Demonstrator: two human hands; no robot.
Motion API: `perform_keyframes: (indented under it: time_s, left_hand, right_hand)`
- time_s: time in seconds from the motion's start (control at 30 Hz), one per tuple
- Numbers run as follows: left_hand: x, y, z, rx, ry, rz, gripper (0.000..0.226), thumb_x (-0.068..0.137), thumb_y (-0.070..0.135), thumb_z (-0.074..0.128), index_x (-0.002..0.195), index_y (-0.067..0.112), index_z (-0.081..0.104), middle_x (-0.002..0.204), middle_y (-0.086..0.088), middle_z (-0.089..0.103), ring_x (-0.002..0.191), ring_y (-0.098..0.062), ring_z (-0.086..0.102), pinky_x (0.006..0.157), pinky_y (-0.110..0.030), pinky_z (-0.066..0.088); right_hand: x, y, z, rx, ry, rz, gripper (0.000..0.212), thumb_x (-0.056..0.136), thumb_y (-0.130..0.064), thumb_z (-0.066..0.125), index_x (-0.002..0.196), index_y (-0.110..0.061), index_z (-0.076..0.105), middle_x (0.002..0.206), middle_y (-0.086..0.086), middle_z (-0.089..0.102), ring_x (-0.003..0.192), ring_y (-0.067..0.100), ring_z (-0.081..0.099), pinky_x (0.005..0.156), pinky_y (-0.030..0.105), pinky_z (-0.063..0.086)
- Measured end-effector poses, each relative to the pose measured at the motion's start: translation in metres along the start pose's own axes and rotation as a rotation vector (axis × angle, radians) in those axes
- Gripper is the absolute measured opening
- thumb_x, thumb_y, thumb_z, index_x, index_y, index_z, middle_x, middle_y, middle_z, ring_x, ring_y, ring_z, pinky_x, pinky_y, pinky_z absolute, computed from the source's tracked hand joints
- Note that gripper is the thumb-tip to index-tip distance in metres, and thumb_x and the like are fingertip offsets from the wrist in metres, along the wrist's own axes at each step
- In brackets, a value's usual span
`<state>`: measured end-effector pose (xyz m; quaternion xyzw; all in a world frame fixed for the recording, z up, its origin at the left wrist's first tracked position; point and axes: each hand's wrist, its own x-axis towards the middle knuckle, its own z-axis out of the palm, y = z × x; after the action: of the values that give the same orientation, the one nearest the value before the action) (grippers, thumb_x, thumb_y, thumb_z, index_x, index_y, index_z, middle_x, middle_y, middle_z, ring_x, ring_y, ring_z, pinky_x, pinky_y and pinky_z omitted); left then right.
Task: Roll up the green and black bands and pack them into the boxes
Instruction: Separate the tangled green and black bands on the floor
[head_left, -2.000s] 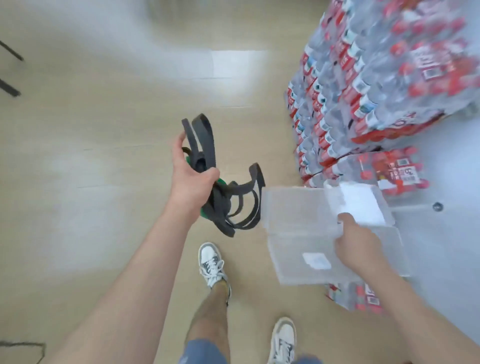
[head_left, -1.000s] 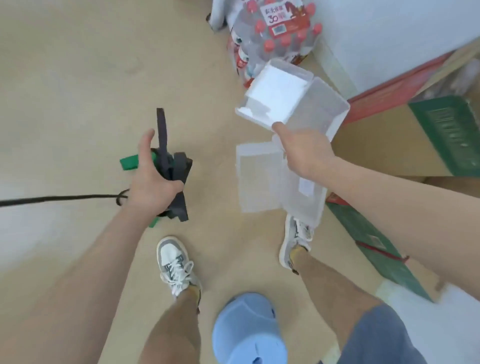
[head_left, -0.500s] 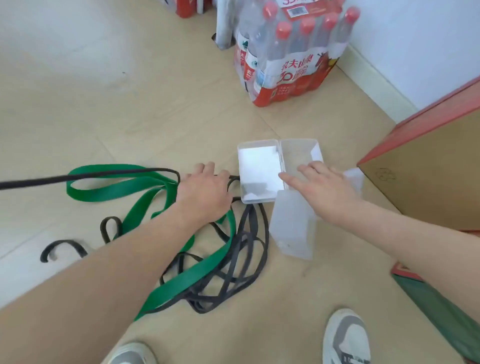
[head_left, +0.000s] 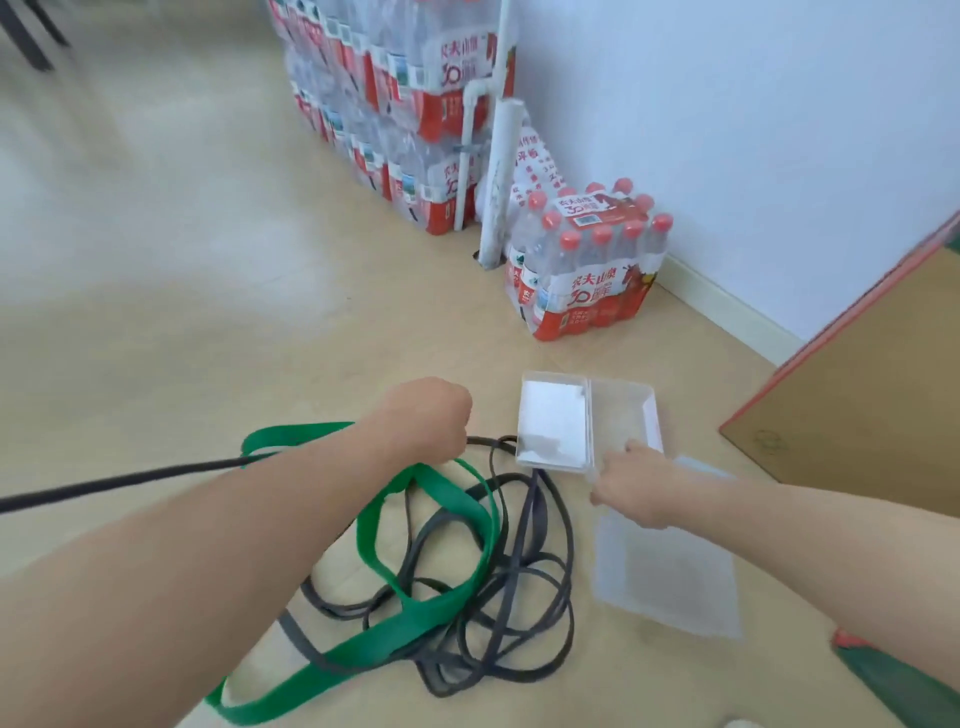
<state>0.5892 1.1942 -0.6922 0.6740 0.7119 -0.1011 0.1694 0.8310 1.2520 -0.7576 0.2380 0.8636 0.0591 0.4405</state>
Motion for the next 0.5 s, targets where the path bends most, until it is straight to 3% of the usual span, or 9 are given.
perform_keyframes:
  time_s: [0.07,0.17,0.33,0.43,0.5]
  left_hand:
    - [-0.019,0.007,-0.019,-0.300,0.005,-0.100,0.036,0.086,0.008,0.045,0.115,0.016,0.064,0.119,-0.005,0.063,0.111,-0.025,0.057,0.084,-0.027,0.045]
    - [-0.058,0.022,-0.059,-0.514,0.076,-0.187,0.035,0.087,0.006,0.044,0.110,0.014,0.069,0.117,-0.006,0.066,0.109,-0.025,0.059,0.085,-0.026,0.047]
    - [-0.180,0.035,-0.136,-0.582,0.289,-0.226,0.032,0.086,0.006,0.043,0.100,0.020,0.069,0.107,-0.003,0.070,0.102,-0.023,0.064,0.087,-0.032,0.052]
    - [-0.263,0.028,-0.157,-0.509,0.432,-0.266,0.031,0.085,0.006,0.044,0.096,0.022,0.068,0.105,-0.002,0.070,0.101,-0.022,0.064,0.084,-0.030,0.052]
    - [-0.310,0.024,-0.161,-0.399,0.539,-0.328,0.033,0.083,0.005,0.045,0.097,0.022,0.069,0.105,-0.001,0.068,0.099,-0.023,0.062,0.080,-0.029,0.050]
  right_hand:
    - [-0.019,0.003,-0.024,0.119,0.055,0.025,0.057,0.085,0.005,0.044,0.134,-0.023,0.051,0.125,0.008,0.059,0.116,0.029,0.053,0.089,0.039,0.044]
    - [-0.059,0.008,-0.077,0.424,0.190,0.107,0.056,0.091,0.002,0.042,0.139,-0.026,0.046,0.137,0.005,0.051,0.124,0.026,0.049,0.087,0.033,0.046]
    - [-0.173,-0.005,-0.164,0.720,0.575,0.112,0.042,0.095,-0.011,0.045,0.134,-0.024,0.052,0.120,-0.001,0.061,0.111,0.019,0.056,0.093,0.031,0.045]
    - [-0.235,-0.038,-0.184,0.996,0.692,0.043,0.040,0.093,-0.009,0.050,0.131,-0.020,0.055,0.091,-0.005,0.060,0.079,0.012,0.061,0.074,0.026,0.047]
    - [-0.265,-0.063,-0.186,1.107,0.738,0.001,0.039,0.092,-0.008,0.052,0.128,-0.020,0.057,0.087,-0.002,0.062,0.070,0.010,0.062,0.056,0.018,0.045]
